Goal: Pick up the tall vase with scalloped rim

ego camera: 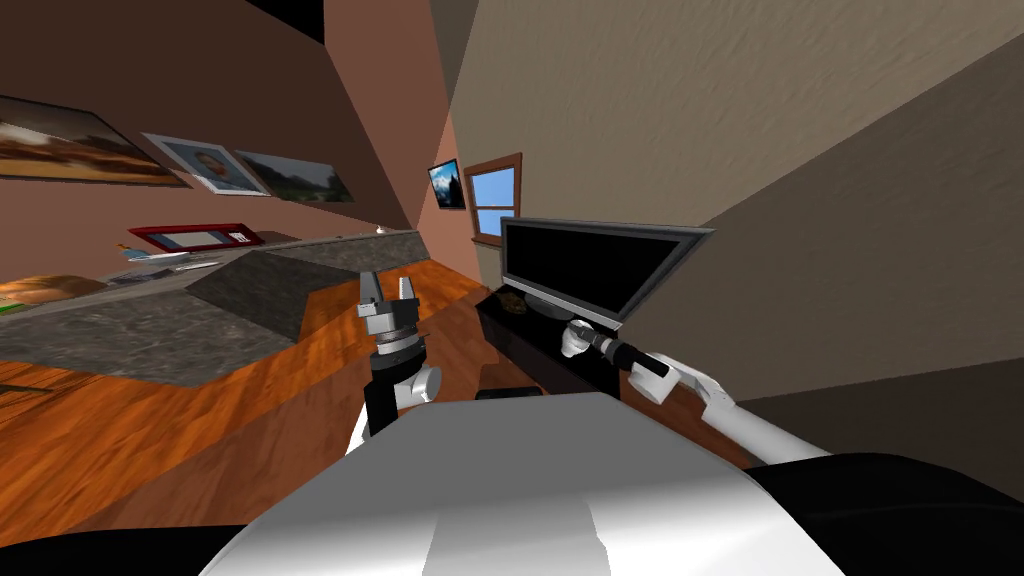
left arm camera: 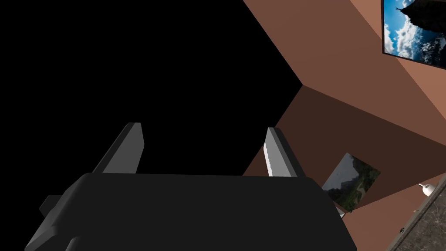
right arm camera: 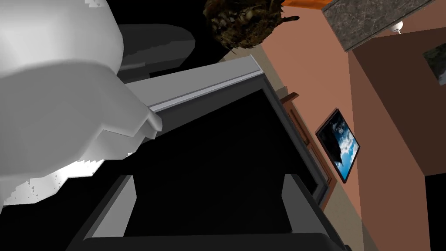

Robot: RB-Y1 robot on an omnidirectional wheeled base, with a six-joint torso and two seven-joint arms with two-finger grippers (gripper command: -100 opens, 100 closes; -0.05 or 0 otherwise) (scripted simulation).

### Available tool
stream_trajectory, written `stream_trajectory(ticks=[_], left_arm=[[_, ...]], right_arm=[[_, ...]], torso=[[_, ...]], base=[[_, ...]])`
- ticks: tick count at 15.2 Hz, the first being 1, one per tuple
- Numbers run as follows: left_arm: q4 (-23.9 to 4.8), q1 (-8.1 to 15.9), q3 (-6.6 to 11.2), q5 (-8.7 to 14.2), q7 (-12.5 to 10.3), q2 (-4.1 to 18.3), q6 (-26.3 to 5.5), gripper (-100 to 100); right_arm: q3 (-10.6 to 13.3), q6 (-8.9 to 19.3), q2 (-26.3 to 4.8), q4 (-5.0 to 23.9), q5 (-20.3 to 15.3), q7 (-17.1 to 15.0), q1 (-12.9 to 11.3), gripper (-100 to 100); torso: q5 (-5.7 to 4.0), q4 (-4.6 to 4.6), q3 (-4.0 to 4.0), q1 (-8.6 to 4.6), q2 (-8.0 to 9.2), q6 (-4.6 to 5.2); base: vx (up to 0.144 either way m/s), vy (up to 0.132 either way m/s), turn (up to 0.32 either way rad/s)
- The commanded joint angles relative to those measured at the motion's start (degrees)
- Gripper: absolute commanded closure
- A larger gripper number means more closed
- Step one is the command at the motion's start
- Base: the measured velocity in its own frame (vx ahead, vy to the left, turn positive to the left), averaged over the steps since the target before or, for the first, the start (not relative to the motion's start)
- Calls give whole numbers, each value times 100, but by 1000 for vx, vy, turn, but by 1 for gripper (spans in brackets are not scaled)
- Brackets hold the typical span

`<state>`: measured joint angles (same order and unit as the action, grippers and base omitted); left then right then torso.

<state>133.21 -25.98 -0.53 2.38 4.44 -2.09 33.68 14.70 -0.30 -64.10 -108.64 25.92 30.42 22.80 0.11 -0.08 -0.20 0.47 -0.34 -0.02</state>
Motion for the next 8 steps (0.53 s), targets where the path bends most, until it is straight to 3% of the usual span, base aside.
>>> stream_trajectory(ticks=[1,4,8], left_arm=[[0,0,0,0,0,0,0,0],[0,0,0,0,0,0,0,0],[0,0,0,0,0,0,0,0]], right_arm=[[8,50,-174,11,38,75,74,-100],[215,361,-602,223,267,339,69,-100],[320,513,-959,324,379,467,69,-100]], torso=[[0,0,0,0,0,0],[-1,2,6,-9,10,1],[-3,3,8,-12,14,1]], base=[[65,69,20],[58,84,77],[53,75,53]])
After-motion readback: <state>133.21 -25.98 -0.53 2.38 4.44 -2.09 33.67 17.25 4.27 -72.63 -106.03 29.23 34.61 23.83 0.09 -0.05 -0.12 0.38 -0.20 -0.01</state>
